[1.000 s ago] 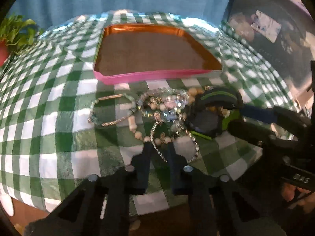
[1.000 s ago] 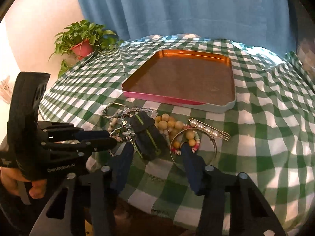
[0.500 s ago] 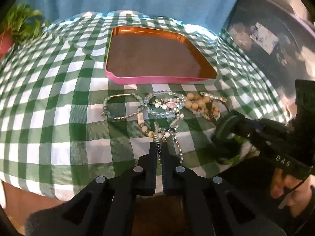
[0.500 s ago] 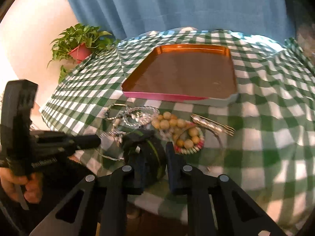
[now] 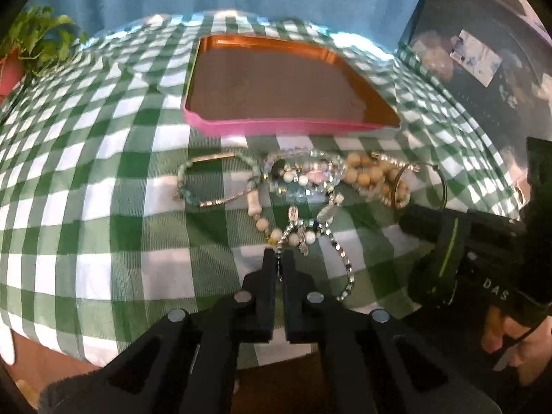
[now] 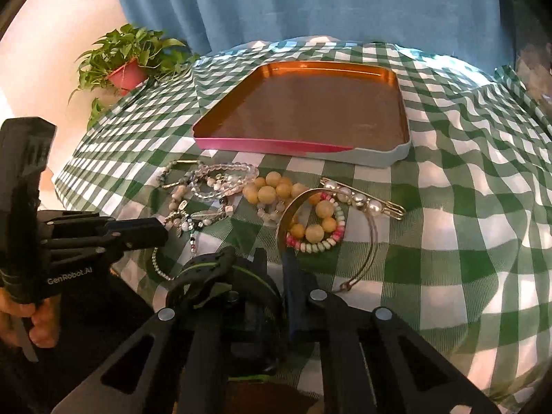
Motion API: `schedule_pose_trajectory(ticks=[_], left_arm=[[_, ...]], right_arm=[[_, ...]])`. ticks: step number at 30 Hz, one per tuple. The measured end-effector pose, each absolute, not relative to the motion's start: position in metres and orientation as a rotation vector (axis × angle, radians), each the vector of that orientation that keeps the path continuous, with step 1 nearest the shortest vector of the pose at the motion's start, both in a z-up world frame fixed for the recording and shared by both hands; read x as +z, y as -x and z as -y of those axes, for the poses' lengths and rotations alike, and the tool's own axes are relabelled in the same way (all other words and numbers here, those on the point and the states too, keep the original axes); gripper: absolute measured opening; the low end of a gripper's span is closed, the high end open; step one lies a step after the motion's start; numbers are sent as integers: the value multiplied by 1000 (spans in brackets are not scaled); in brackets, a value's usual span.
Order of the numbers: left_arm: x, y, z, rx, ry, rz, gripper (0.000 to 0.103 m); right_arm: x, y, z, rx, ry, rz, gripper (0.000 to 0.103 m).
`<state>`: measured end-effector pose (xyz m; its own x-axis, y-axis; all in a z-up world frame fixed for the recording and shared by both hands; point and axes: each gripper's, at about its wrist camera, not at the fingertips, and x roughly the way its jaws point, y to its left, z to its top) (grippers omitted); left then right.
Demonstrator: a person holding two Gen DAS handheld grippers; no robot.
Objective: Organize jewelry
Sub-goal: 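Carry the bracelet and watch over the copper tray with both tools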
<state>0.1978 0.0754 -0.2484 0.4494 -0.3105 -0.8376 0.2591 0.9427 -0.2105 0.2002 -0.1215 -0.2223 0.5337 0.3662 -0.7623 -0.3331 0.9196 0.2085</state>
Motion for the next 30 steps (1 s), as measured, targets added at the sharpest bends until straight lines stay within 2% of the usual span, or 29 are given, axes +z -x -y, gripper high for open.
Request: schedule_pose_trajectory(ticks=[3,9,12,30], left_arm=[[-248,-197,-75,-347,49,-1055,3],[-233,-192,-76,-369,98,-1061,3],[-211,-189,-80,-419,184,-1051,3],[-90,-158,-48,-348,73,-783,3]], right_arm=[[-225,-203,129,422,-99,-927,6],[-214,-197,134,388,-93,-907,7],[-207,-195,136,381,-93,-897,7],[-130,-163,151,304,-107,-843,7]])
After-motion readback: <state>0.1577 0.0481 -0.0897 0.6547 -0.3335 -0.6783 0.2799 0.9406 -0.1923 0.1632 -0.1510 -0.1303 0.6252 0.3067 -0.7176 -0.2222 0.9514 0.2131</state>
